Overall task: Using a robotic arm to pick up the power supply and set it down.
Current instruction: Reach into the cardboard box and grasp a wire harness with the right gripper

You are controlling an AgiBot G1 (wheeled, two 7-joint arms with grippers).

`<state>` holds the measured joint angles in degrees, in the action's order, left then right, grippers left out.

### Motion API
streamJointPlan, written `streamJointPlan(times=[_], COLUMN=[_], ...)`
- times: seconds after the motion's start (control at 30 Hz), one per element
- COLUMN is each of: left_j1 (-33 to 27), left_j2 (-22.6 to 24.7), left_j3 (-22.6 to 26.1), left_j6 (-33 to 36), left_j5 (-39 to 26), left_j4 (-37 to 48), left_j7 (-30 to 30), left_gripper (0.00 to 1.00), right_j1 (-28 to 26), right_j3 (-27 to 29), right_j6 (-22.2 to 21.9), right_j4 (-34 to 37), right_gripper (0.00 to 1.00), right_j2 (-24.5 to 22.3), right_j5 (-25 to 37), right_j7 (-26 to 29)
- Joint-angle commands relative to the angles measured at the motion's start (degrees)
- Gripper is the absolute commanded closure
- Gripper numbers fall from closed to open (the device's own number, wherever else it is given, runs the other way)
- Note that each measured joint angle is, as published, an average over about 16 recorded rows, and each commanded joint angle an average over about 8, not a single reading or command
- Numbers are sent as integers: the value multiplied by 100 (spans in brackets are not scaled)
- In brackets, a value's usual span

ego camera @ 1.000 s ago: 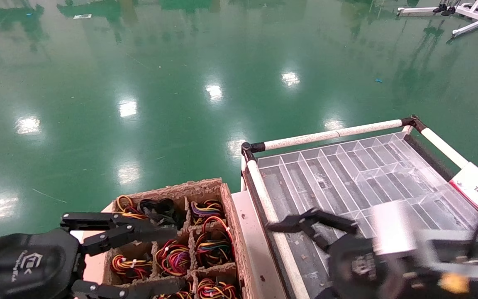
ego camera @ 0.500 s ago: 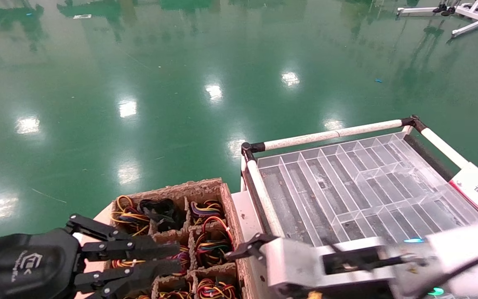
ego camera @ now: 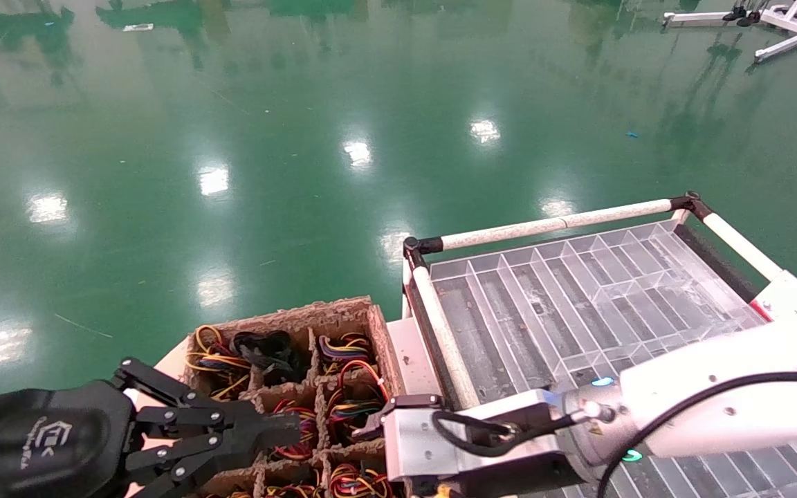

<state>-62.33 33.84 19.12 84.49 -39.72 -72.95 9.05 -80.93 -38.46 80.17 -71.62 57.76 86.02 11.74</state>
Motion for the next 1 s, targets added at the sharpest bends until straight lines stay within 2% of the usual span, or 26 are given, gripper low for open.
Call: streamJointPlan(times=[0.03,0.5,0.67,0.77,0.93,1.0], left_j1=[0,0,-1,-1,-1,-1], left_j2=[0,-1,-1,-1,-1,-2], left_j3=[0,2,3,3,4,4], left_j6=[0,-1,-1,-1,-1,-2], left_j5=[0,1,2,2,2,3], left_j4=[0,0,0,0,0,0], left_j7=[0,-1,-1,-1,-2,-2], left_gripper=[100,100,95,81,28,11], right_j1=[-60,-107,-104,-109,-122,-125], right_j3=[-64,-264,-335,-349,-319,-292], right_j6=[-12,-199,-198,-193,-156,-132], right_j4=[2,-147,-188,-205,-241,-253], right_gripper=[100,100,100,100,100,100], right_j2=[80,259,292,296,267,246], right_j5=[130,654,789,819,748,682], right_j7=[18,297,389,435,495,519])
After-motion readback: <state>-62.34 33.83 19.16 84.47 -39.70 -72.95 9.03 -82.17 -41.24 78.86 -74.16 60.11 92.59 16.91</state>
